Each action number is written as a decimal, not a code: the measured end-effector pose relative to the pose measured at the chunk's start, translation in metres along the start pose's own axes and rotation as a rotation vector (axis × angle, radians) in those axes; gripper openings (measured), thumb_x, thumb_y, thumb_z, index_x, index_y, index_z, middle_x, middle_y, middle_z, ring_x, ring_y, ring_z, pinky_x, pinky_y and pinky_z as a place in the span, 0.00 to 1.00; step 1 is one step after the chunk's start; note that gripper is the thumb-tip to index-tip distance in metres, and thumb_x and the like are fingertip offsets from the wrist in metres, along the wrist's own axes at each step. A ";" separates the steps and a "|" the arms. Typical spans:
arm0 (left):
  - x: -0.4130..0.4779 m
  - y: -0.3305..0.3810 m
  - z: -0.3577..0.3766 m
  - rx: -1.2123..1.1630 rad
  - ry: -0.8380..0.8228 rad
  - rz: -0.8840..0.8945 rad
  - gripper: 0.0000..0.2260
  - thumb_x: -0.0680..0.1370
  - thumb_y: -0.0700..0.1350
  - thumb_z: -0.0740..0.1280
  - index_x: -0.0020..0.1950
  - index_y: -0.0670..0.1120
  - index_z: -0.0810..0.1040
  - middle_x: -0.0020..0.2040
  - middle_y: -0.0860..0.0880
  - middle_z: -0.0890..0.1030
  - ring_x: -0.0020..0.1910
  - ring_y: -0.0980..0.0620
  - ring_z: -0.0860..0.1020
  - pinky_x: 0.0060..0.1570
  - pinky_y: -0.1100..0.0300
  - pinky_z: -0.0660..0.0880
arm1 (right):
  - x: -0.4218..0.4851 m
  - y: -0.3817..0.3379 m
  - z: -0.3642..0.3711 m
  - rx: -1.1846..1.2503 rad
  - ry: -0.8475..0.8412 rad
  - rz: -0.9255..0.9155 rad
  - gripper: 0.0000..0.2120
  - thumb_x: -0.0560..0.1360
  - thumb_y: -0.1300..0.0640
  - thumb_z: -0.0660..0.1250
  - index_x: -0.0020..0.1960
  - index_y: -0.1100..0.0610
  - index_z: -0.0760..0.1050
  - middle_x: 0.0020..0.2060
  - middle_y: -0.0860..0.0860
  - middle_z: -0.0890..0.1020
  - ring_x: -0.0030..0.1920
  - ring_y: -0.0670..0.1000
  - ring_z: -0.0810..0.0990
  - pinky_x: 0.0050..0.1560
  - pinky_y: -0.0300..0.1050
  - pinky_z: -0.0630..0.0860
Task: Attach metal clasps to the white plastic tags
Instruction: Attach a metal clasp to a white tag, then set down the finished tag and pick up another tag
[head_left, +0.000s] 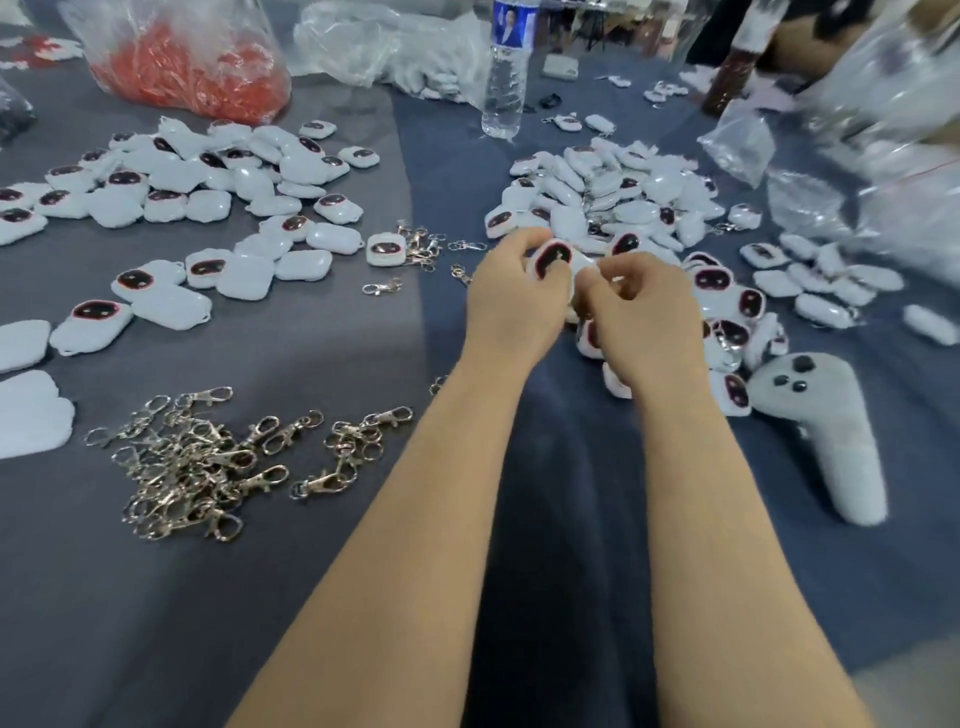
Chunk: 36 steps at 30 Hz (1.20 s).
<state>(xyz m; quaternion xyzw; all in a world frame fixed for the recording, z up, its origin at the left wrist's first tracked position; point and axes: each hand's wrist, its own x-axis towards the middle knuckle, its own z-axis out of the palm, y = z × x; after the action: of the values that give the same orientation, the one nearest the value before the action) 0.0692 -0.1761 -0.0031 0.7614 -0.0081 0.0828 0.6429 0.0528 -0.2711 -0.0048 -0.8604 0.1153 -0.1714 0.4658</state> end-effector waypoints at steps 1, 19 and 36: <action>0.000 0.000 0.015 0.040 -0.031 0.020 0.11 0.77 0.39 0.63 0.58 0.43 0.78 0.52 0.42 0.81 0.54 0.41 0.76 0.56 0.54 0.73 | 0.003 0.008 -0.009 -0.044 0.042 0.025 0.10 0.74 0.53 0.64 0.51 0.57 0.78 0.41 0.52 0.83 0.39 0.50 0.78 0.43 0.42 0.71; 0.012 -0.013 0.082 0.187 -0.072 0.033 0.07 0.76 0.42 0.66 0.54 0.46 0.76 0.55 0.47 0.77 0.49 0.53 0.75 0.48 0.64 0.69 | 0.018 0.054 -0.018 -0.090 0.269 0.066 0.14 0.76 0.58 0.63 0.61 0.55 0.71 0.59 0.50 0.75 0.49 0.43 0.70 0.45 0.32 0.61; 0.016 -0.011 0.024 -0.166 0.084 -0.153 0.05 0.76 0.41 0.62 0.51 0.47 0.76 0.37 0.54 0.75 0.36 0.56 0.72 0.40 0.61 0.69 | 0.004 0.027 0.000 -0.003 0.319 -0.061 0.11 0.74 0.64 0.63 0.55 0.56 0.75 0.61 0.53 0.65 0.42 0.19 0.63 0.40 0.19 0.62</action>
<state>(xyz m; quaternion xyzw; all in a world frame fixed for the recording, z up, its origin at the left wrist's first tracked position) 0.0893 -0.1966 -0.0153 0.6999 0.0700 0.0642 0.7079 0.0548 -0.2872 -0.0266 -0.8260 0.1620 -0.3197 0.4350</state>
